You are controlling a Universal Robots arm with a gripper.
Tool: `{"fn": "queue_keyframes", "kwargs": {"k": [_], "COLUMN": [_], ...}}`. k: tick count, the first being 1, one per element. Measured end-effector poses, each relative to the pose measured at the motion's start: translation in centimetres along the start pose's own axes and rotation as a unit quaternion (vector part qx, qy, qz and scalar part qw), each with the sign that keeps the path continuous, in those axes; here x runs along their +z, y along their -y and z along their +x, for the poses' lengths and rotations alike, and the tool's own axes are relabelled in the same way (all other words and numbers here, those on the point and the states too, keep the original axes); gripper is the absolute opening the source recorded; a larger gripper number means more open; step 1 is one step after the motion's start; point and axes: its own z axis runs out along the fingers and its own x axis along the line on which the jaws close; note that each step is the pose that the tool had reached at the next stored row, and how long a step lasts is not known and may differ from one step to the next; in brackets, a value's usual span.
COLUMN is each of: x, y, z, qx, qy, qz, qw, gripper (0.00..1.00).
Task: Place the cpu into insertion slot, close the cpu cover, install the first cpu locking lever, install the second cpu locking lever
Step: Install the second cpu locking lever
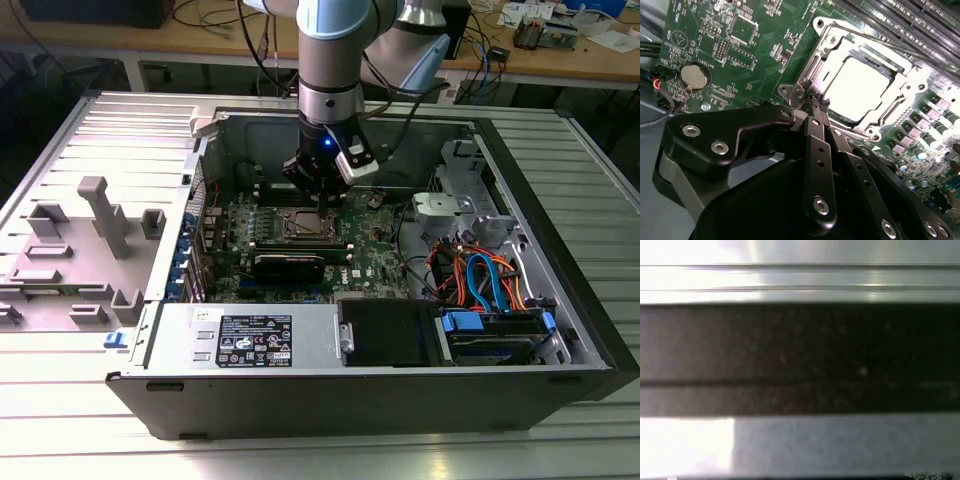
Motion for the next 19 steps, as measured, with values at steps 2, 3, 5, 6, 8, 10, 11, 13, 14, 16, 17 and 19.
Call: {"fn": "queue_keyframes", "kwargs": {"k": [2,3,5,6,8,10,11,13,14,16,17,19], "x": [0.00,0.00,0.01,0.01,0.01,-0.10,-0.24,-0.45,-0.50,-0.52,-0.53,-0.53], "y": [0.32,0.49,0.90,1.11,1.63,1.80,1.84,1.87,1.88,1.93,1.97,2.14], "z": [0.00,-0.01,-0.01,-0.01,-0.02,-0.03,-0.03,-0.04,-0.04,-0.05,-0.05,-0.05], "qx": [0.000,0.000,0.000,0.000,0.000,0.000,0.000,0.000,0.000,0.000,0.000,0.000], "qy": [0.0000,0.0000,0.0000,-0.0001,-0.0005,-0.0019,-0.0022,-0.0029,-0.0032,-0.0037,-0.0038,-0.0038], "qz": [0.0000,0.0000,0.0000,0.0001,0.0000,0.0002,0.0001,0.0001,0.0000,-0.0001,0.0000,0.0000], "qw": [1.0000,1.0000,1.0000,1.0000,1.0000,1.0000,1.0000,1.0000,1.0000,1.0000,1.0000,1.0000], "gripper": [0.11,0.11,0.11,0.11,0.11,0.11,0.11,0.11,0.11,0.11,0.11,0.11]}}
